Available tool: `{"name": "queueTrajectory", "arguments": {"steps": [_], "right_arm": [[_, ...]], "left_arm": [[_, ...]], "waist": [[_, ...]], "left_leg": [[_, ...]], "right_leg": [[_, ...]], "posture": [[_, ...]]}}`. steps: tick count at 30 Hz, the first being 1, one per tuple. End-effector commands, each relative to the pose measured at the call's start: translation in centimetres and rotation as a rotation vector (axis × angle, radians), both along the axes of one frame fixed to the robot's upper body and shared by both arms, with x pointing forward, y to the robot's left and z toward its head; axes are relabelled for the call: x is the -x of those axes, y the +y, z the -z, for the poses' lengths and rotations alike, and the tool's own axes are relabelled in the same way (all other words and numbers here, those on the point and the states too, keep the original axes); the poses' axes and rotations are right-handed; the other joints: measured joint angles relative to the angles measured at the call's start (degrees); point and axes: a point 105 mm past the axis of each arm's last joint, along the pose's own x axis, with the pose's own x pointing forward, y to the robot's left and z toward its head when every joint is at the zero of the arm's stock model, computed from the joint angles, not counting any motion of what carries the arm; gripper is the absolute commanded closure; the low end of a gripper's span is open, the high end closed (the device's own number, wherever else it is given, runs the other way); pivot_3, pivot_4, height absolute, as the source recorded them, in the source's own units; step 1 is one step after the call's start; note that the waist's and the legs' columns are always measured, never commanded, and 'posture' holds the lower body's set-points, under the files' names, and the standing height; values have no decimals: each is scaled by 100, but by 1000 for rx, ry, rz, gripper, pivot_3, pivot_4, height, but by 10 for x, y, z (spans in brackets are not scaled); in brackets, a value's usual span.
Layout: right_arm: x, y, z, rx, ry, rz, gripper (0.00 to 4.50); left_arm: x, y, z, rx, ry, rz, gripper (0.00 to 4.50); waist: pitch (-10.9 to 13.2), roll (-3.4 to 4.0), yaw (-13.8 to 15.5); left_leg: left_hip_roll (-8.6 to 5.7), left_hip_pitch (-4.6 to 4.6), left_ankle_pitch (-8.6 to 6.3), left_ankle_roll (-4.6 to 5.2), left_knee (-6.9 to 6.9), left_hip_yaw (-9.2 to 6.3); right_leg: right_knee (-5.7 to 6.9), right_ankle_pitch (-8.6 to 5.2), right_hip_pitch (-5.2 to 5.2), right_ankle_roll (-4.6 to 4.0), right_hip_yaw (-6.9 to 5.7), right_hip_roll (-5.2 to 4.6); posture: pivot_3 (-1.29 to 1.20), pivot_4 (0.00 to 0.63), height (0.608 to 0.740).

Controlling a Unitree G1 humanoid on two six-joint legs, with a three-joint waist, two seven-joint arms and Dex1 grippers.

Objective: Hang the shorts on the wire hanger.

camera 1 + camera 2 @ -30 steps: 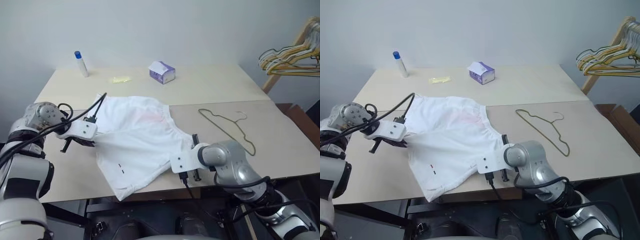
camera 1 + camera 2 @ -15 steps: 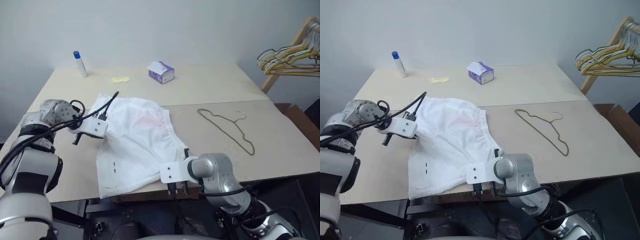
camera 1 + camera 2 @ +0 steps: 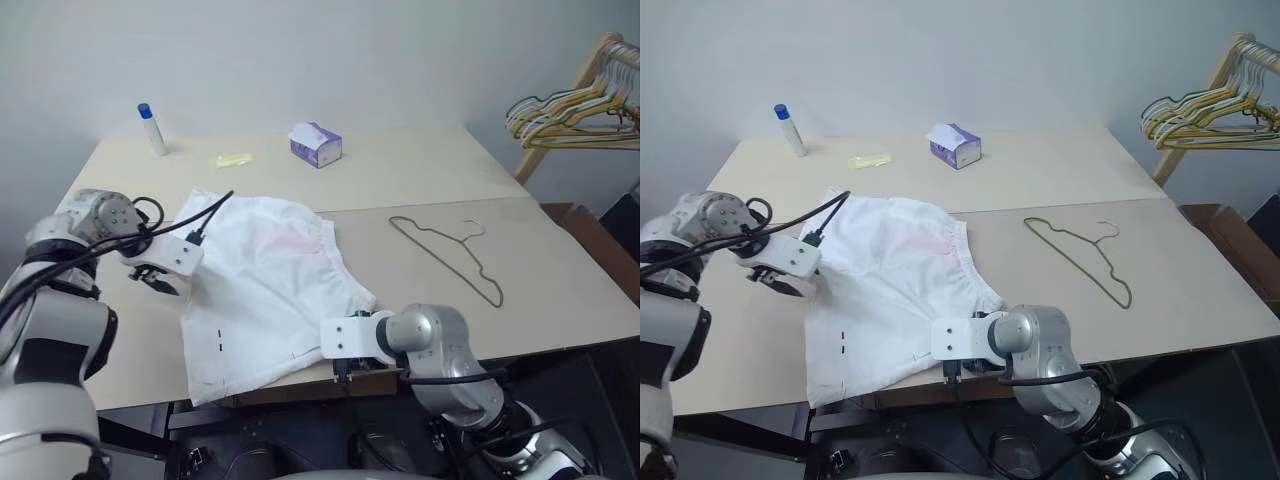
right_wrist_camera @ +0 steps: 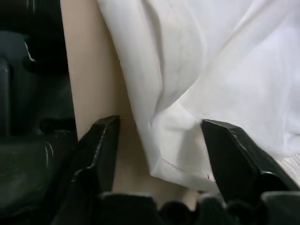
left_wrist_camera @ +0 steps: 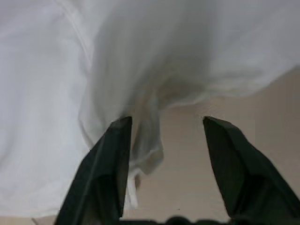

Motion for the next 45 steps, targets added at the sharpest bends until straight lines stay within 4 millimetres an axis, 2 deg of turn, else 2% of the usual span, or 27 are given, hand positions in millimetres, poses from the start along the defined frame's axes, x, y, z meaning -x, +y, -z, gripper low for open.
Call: {"name": "queueTrajectory", "arguments": {"steps": [1,2,5,7,9,14,16,18,21,25,29,31,35,40,43,45], "right_arm": [[-4,-16,-38,-102,-29,12,0],[-12,-25,-49,-143,-28,72,0],[-36,-47,-71,-274,-20,266,0],[-47,-63,-79,-301,-36,337,0],[-66,-82,-91,-384,-68,472,0],[-97,-120,-98,-504,-111,688,0],[-110,-143,-85,-493,-116,784,0],[-118,-159,-73,-474,-112,832,0],[-129,-176,-49,-444,-78,869,0],[-141,-182,-31,-446,-35,863,0],[-149,-188,-13,-433,15,864,0],[-151,-190,-8,-423,24,863,0],[-157,-196,-2,-453,78,914,0],[-154,-201,14,-428,172,961,0],[-150,-203,25,-369,200,965,522],[-150,-204,29,-343,201,974,1242]], "left_arm": [[-4,16,-27,-42,-75,-50,372],[-5,17,-34,-6,-104,-69,43],[-12,10,-50,151,-193,-121,14],[-11,6,-63,250,-204,-141,14],[-13,-5,-80,438,-245,-154,14],[-12,-31,-105,807,-267,-117,14],[-4,-48,-106,964,-218,-84,14],[9,-60,-101,1045,-143,-48,14],[31,-76,-78,1122,-43,-14,14],[49,-92,-70,1223,-53,-35,14],[58,-117,-86,1440,-136,-76,14],[64,-124,-90,1491,-151,-97,14],[76,-133,-85,1501,-139,-122,14],[80,-137,-79,1484,-139,-146,14],[79,-136,-78,1467,-146,-144,0],[78,-136,-79,1470,-151,-143,0]], "waist": [[1,-1,10],[0,-1,12],[1,-2,22],[1,-2,38],[1,-3,42],[1,-2,13],[0,0,6],[1,1,-4],[0,3,-44],[1,4,-116],[2,5,-124],[2,5,-114],[2,12,-84],[2,16,10],[2,16,44],[1,17,45]], "left_leg": [[0,-1,-10,17,0,-1],[0,0,-11,19,0,-2],[1,2,-12,21,2,-3],[1,5,-12,21,2,-4],[1,3,-11,19,-1,-3],[0,-4,14,-25,0,8],[0,8,16,-28,-5,8],[0,28,17,-30,-12,14],[0,38,21,-36,-18,22],[1,48,26,-43,-21,30],[0,63,26,-43,-26,23],[-1,84,25,-42,-30,16],[-1,120,25,-43,-37,15],[-2,136,26,-47,-49,21],[-6,138,29,-52,-63,26],[-6,139,30,-53,-66,28]], "right_leg": [[0,0,-1,0,0,0],[0,0,0,0,-1,0],[2,0,1,0,0,0],[4,0,2,-1,-1,0],[1,0,2,-1,-2,-1],[3,0,-5,0,0,-1],[3,0,4,0,7,-1],[4,-1,13,2,19,-2],[7,-1,14,1,30,-1],[7,0,18,1,37,2],[1,0,36,1,39,1],[-8,0,67,1,34,1],[-11,0,97,1,32,2],[-12,0,104,1,36,2],[-17,0,103,0,38,1],[-19,0,103,0,37,1]], "posture": [[-76,0,740],[-76,0,740],[-76,0,740],[-76,0,740],[-76,0,740],[-76,0,740],[-74,0,740],[-74,0,740],[-76,0,740],[-63,0,740],[-41,0,740],[-29,0,740],[-9,0,740],[1,0,740],[3,0,740],[2,0,740]]}}
